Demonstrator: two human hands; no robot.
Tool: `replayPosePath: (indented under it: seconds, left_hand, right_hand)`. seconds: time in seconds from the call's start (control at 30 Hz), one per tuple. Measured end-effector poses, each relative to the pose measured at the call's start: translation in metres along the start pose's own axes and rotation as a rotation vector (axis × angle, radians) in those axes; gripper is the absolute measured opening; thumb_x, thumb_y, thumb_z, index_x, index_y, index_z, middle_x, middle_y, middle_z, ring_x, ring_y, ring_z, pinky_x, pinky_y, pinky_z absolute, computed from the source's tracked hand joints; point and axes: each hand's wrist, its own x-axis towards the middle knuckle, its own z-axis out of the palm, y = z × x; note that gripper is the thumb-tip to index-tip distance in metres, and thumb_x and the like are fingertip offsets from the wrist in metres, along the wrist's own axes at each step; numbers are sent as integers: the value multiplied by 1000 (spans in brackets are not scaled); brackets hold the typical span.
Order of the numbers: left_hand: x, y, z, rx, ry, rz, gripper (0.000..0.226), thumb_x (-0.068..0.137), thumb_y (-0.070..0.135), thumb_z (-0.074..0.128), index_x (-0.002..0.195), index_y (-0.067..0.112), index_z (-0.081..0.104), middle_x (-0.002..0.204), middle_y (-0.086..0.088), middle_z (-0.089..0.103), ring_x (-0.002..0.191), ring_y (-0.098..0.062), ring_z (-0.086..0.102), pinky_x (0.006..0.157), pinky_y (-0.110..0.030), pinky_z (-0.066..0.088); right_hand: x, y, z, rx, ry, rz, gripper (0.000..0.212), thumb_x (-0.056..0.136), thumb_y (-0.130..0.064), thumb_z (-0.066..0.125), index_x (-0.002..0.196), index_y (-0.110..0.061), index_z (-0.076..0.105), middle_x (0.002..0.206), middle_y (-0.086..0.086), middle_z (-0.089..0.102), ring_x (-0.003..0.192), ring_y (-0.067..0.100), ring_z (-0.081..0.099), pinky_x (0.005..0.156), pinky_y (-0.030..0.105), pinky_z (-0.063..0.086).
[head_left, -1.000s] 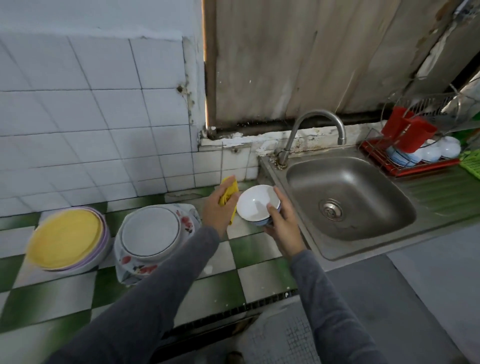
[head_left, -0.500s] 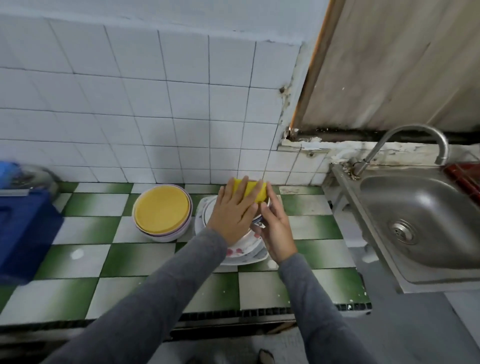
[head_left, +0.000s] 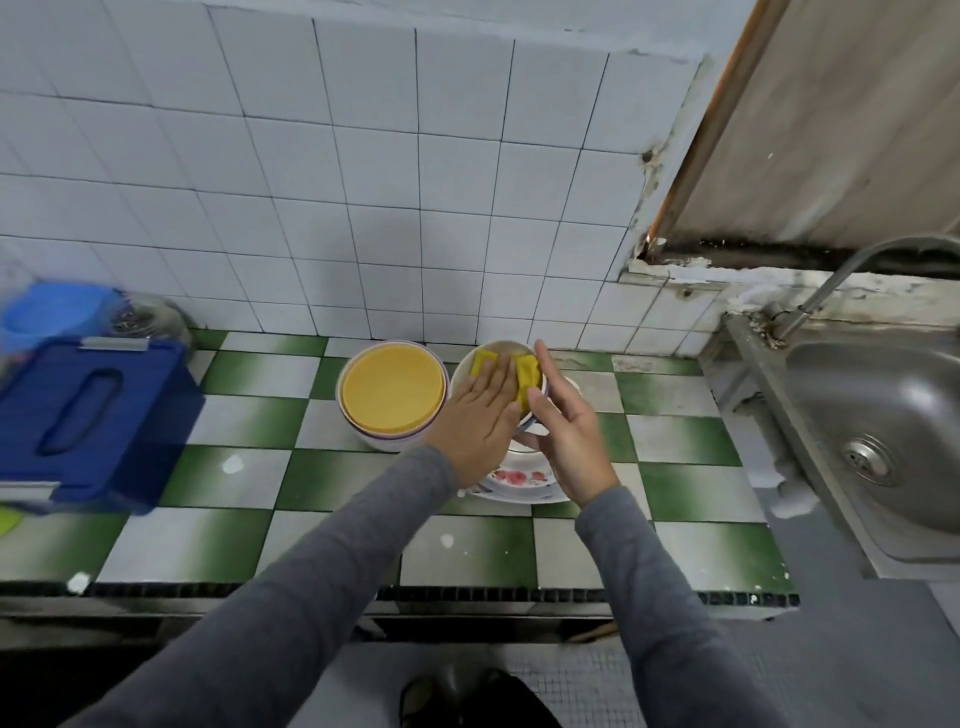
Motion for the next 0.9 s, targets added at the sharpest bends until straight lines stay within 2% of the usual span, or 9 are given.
replayPosePath:
  seconds: [0.1,0.2,0.33,0.43,0.53,0.67,0.73,0.83,0.9]
  left_hand:
    - [-3,0,-7,-122,-42,63,50,110,28,16,156,23,-3,158,12,-13,142,-1,-18,118,-20,-11]
    - [-3,-5,-15,-160,-41,105,49,110,25,23,156,24,7,162,13,1,147,0,-9,122,-23,-5]
    - [3,-2,-20,41,43,78,51,108,32,15,158,25,12,164,10,9,152,-7,-2,124,-29,-2]
    - [5,5,-23,158,77,9,63,98,41,5,158,25,14,166,4,8,153,-12,4,125,-31,2]
    - [5,16,-27,58,127,-31,64,96,41,11,156,24,26,164,2,23,151,-15,20,121,-29,10]
    - [11,33,-34,-131,201,-65,47,107,32,24,150,22,41,156,3,39,146,-15,31,118,-26,19]
    - [19,34,-38,-160,139,-93,45,109,28,26,152,24,37,159,6,35,147,-13,27,119,-25,15]
    - [32,30,-42,-10,-5,-78,49,109,31,18,158,26,15,165,7,12,152,-9,8,116,-19,-1]
    - [39,27,-41,59,-65,-95,50,109,32,13,158,25,3,166,7,0,153,-9,-1,115,-19,-7]
  right_hand:
    - [1,-1,-3,1,-17,2,47,103,-18,53,142,-45,51,148,-12,51,134,13,52,94,44,57]
    - [4,-3,-2,18,-17,-6,45,103,-22,54,139,-49,50,147,-17,50,133,12,53,94,44,57]
    - [13,-1,-1,45,-12,-26,48,100,-30,57,143,-50,46,154,-7,44,133,16,53,98,48,55]
    - [22,-6,-6,30,-4,-44,47,100,-30,58,141,-52,48,154,-9,44,132,15,54,100,52,53]
    - [29,-13,-16,7,-18,-59,47,101,-28,56,142,-50,47,148,-16,47,122,8,62,100,50,53]
    - [37,-21,-23,-5,-37,-73,47,96,-35,59,137,-56,49,150,-11,49,124,15,61,97,47,55]
    - [43,-22,-26,4,-33,-72,47,95,-35,59,137,-53,50,150,-8,48,125,19,60,95,46,57]
    - [51,-22,-28,40,-19,-69,44,99,-29,57,137,-51,51,150,-5,47,130,21,56,95,50,56]
    - [56,-22,-28,41,-20,-63,43,101,-26,57,136,-51,53,153,-3,45,132,22,54,96,53,55]
